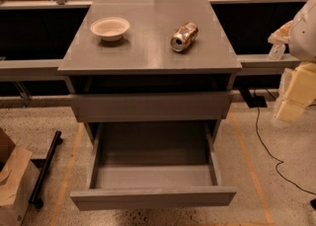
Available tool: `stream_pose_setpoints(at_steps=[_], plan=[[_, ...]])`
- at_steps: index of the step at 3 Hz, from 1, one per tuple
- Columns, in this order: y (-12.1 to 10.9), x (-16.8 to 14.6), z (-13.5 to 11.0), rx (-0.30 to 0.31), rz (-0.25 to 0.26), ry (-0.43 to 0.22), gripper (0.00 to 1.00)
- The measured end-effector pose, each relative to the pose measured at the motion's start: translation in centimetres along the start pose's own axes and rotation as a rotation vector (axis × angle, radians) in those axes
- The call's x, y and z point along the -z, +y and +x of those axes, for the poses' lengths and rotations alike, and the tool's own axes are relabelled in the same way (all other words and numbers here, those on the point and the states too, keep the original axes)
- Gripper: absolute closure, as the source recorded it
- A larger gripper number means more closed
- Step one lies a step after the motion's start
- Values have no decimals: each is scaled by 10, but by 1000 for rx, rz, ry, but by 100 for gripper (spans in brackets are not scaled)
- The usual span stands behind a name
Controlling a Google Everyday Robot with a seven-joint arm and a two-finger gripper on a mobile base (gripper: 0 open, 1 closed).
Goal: Close middle drawer
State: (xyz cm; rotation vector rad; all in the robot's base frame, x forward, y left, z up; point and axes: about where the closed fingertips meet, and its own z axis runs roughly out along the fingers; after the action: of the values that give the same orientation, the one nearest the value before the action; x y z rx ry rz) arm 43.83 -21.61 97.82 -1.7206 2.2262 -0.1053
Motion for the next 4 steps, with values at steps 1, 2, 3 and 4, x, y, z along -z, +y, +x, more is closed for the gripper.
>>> stream_pose_setpoints(at_steps=[1, 2, 3, 4], plan=[[0, 0, 0, 0, 0, 0, 0], [0, 2, -1, 1, 8, -2, 11], [-1, 3, -2, 6, 15, 0, 34], [1, -17, 8, 16, -25, -24, 57]])
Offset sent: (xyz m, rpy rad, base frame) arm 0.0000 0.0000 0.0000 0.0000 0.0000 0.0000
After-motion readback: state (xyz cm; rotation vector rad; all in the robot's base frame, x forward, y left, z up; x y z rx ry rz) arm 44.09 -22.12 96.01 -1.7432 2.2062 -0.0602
